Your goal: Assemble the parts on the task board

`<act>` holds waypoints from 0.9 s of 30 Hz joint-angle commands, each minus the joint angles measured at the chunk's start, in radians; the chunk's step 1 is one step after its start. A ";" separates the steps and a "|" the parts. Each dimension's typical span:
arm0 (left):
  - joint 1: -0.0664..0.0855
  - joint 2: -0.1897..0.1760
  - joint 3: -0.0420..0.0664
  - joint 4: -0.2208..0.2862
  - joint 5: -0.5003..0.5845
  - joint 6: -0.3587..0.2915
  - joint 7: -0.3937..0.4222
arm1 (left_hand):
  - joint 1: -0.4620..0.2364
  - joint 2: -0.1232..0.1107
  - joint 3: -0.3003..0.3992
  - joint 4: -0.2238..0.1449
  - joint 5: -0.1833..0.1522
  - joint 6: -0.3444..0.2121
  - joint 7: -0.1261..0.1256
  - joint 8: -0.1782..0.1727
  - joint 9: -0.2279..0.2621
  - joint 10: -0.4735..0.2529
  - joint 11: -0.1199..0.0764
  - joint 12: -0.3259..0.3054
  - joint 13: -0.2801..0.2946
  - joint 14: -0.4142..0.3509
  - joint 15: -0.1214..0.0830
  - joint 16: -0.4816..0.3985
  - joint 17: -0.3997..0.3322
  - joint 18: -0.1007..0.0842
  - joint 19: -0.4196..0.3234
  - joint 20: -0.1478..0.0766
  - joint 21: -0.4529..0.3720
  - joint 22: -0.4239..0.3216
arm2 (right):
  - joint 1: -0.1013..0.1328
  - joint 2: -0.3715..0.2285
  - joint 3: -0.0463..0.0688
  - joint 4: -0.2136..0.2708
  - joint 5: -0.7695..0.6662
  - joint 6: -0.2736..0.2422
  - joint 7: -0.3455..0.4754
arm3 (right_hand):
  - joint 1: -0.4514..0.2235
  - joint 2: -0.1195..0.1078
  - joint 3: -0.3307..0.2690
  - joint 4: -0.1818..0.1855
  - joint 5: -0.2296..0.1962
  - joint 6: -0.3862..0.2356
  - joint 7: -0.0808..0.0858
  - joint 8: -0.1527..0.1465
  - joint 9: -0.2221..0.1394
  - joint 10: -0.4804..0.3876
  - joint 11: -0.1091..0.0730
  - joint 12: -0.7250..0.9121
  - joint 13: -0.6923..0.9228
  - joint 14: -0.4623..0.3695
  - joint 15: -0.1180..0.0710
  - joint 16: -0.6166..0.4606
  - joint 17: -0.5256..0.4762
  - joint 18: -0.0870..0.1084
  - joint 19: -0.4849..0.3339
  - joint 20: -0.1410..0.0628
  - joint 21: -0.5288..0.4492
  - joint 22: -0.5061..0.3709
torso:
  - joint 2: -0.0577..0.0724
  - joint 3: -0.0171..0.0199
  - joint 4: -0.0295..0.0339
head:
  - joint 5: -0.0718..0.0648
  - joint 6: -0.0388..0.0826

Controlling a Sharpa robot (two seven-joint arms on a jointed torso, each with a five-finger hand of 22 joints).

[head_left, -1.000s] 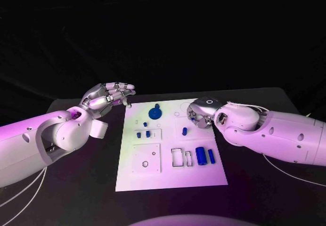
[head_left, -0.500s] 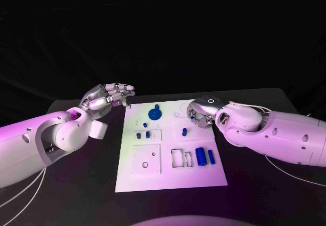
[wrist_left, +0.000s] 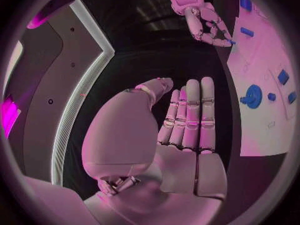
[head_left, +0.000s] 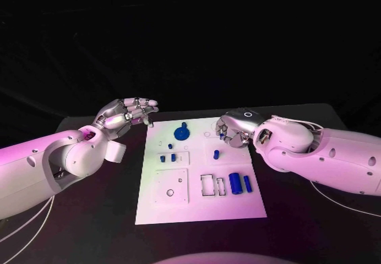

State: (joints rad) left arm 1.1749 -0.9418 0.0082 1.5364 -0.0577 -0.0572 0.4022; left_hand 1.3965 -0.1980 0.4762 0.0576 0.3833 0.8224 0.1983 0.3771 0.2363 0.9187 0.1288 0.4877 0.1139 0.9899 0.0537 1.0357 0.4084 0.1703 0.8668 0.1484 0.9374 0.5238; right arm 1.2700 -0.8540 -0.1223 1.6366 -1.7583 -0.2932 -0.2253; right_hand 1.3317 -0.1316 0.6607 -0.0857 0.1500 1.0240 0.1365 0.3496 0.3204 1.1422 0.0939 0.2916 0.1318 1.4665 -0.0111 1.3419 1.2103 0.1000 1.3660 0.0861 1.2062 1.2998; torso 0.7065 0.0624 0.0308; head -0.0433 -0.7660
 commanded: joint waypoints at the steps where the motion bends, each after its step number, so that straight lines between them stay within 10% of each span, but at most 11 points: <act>1: -0.001 0.003 0.001 0.002 -0.005 0.016 0.005 | -0.003 0.006 0.000 -0.007 -0.002 -0.002 0.004 -0.006 -0.001 -0.002 0.007 -0.005 -0.001 0.002 0.005 -0.005 -0.002 0.013 0.006 0.001 -0.004 -0.001 | -0.001 0.005 0.001 0.039 0.036 -0.020 0.008 | -0.005 0.004 0.005 -0.002 -0.001 0.000 0.002 0.007 0.002 0.034 -0.030 0.004 0.000 0.042 -0.005 0.006 0.001 -0.012 0.006 0.000 0.000 0.000 | 0.000 0.0002 0.0003 | 0.012 -0.004; 14: -0.003 0.018 0.001 -0.004 -0.005 0.017 0.007 | -0.003 0.007 0.000 -0.008 -0.001 -0.004 0.005 -0.007 -0.001 -0.002 0.007 -0.006 -0.001 0.002 0.006 -0.005 -0.002 0.013 0.006 0.002 -0.004 -0.001 | -0.043 0.060 0.001 0.141 0.065 -0.004 0.030 | -0.009 0.005 0.007 -0.002 -0.001 -0.005 0.003 0.005 0.002 0.030 -0.029 0.000 0.001 0.041 -0.004 0.005 -0.003 -0.010 0.000 0.001 -0.009 -0.006 | -0.002 -0.0022 -0.0008 | 0.068 -0.020; 27: -0.003 0.031 0.001 -0.006 -0.006 0.023 0.006 | -0.004 0.007 -0.001 -0.008 -0.002 -0.004 0.005 -0.008 -0.002 -0.003 0.008 -0.006 -0.002 0.002 0.007 -0.005 -0.002 0.013 0.006 0.002 -0.005 -0.001 | -0.127 0.144 -0.002 0.096 0.073 -0.012 0.073 | -0.011 0.004 0.009 -0.003 -0.001 -0.009 0.004 0.004 0.003 0.026 -0.028 -0.003 0.002 0.041 -0.003 0.006 -0.003 -0.009 -0.001 0.001 -0.010 -0.006 | -0.001 -0.0026 0.0025 | 0.091 -0.027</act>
State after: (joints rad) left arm 1.1720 -0.9129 0.0081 1.5303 -0.0585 -0.0550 0.4019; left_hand 1.3965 -0.1980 0.4761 0.0577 0.3833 0.8224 0.1982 0.3731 0.2355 0.9150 0.1324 0.4878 0.1131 0.9899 0.0538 1.0357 0.4074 0.1703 0.8667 0.1484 0.9374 0.5240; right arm 1.1472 -0.7143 -0.1240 1.7386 -1.6877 -0.3020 -0.1784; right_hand 1.3275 -0.1278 0.6637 -0.0887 0.1445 1.0159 0.1377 0.3506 0.3227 1.1436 0.0951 0.2878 0.1330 1.4665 -0.0111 1.3419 1.2079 0.1000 1.3660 0.0861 1.2013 1.2953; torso 0.7052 0.0595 0.0303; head 0.0406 -0.7904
